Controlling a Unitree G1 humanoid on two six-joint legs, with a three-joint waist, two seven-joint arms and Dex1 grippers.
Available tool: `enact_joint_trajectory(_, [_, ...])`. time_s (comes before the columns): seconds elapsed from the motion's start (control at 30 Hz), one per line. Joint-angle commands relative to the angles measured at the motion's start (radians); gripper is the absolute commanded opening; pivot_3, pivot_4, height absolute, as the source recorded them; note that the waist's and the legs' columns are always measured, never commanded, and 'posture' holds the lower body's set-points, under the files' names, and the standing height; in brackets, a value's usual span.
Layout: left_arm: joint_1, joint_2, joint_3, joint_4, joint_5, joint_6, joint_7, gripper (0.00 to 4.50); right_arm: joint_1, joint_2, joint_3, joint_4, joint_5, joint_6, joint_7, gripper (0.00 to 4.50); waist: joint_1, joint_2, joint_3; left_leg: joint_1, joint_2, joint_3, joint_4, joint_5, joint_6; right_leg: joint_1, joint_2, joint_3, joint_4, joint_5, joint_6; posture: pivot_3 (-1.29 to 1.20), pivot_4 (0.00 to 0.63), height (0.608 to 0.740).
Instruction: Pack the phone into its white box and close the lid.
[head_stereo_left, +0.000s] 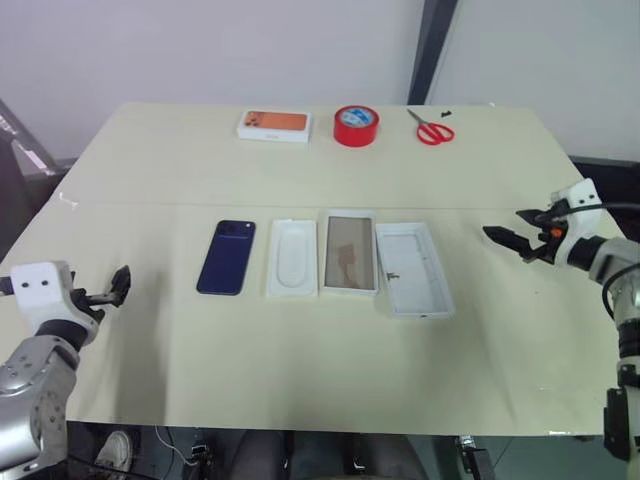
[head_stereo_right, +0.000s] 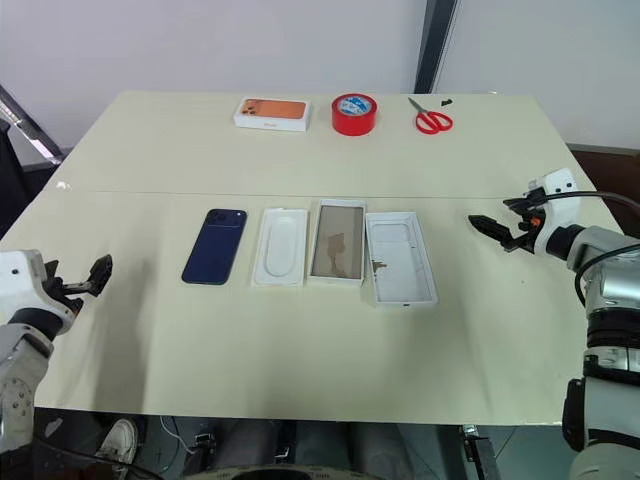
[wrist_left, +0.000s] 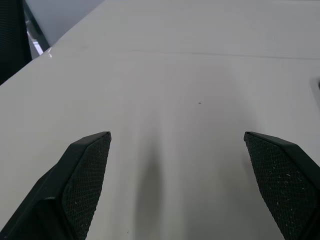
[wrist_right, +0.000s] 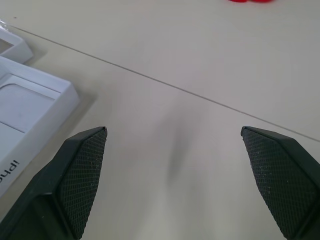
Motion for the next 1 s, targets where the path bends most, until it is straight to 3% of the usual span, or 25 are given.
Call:
enact_joint_trajectory(0.03, [-0.005,-0.001,0.012,-0.033,-0.001,-0.008,0.008,4.48,-0.026,-0.008,-0.007,-0.004,-0.006,-0.022,0.005,4.5,0.0,0.0,0.0,0.0,0.0,0.0,0.0,0.0,0.0,0.0,0.0,0.0,0.0,0.0,0.0,0.0,0.15,0.74])
enact_joint_trajectory(0.4, [-0.048,-0.024,-0.059,-0.066,-0.024,0.018,-0.006,4.48,0.008,0.024,0.004,-0.128,0.008,0.011,-0.005,4.5,0.0,0.0,0.0,0.0,0.0,0.0,0.0,0.0,0.0,0.0,0.0,0.0,0.0,0.0,0.0,0.0,0.15,0.74])
enact_joint_trajectory(0.67, [-0.163,-0.061,-0.199,-0.13,-0.118,0.128,-0.039,4.48,0.049,0.112,0.047,-0.414,0.04,0.11,-0.044,4.5,0.001,0.0,0.0,0.0,0.0,0.0,0.001,0.0,0.0,0.0,0.0,0.0,0.001,0.0,0.0,0.0,0.15,0.74])
enact_joint_trajectory(0.83, [-0.374,-0.1,-0.388,-0.083,-0.119,0.455,0.085,4.48,0.139,0.105,0.135,-0.729,0.082,0.191,0.005,4.5,0.014,0.0,0.0,-0.003,0.0,-0.002,0.002,0.0,0.0,-0.001,0.001,-0.001,0.001,0.0,0.0,0.0,0.15,0.74])
enact_joint_trajectory(1.0, [-0.505,-0.193,-0.38,-0.036,-0.17,0.635,0.133,4.48,0.162,0.135,0.178,-0.883,0.142,0.257,-0.001,4.5,0.004,0.0,0.0,-0.003,-0.001,-0.002,0.003,0.0,0.0,-0.002,0.002,-0.001,0.001,0.0,0.001,0.0,0.15,0.74])
